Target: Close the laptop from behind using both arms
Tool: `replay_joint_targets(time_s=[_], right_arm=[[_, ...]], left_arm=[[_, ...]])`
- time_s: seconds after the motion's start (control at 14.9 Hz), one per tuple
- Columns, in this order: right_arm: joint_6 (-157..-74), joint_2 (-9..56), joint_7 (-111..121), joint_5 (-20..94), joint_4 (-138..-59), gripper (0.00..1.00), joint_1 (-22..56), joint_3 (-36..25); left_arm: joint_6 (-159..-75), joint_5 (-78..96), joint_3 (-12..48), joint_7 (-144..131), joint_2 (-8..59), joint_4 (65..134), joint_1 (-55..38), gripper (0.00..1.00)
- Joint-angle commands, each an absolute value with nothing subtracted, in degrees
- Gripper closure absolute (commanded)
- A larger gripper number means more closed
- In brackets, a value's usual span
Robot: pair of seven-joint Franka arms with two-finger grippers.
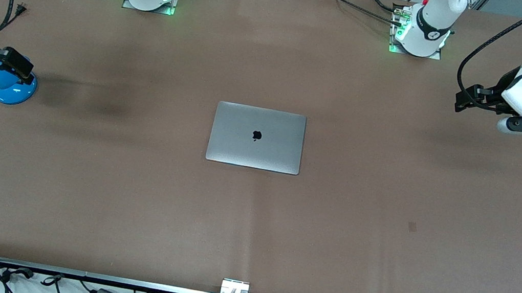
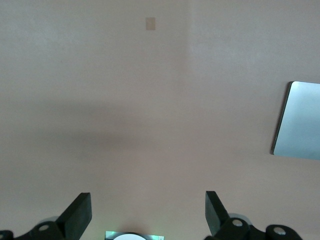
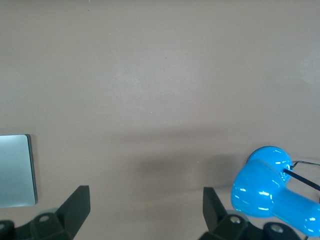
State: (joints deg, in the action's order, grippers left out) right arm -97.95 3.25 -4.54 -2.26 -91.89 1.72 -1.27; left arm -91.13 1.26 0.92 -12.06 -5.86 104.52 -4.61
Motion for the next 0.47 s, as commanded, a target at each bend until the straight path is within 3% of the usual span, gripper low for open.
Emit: replay_joint_targets(time_s=[0.0, 0.4], right_arm=[[-96.5, -0.5, -3.4, -2.9, -94.9, 0.00, 1.0, -0.3], [-96.7, -0.2, 0.1, -1.3, -94.7, 0.00, 0.4, -0.9]], left_arm=[[-91.2, 2.3, 0.0, -11.2, -6.9, 105.2, -4.7, 0.00], [-91.2, 2.9, -0.2, -11.1, -6.8, 105.1, -4.7, 0.00]])
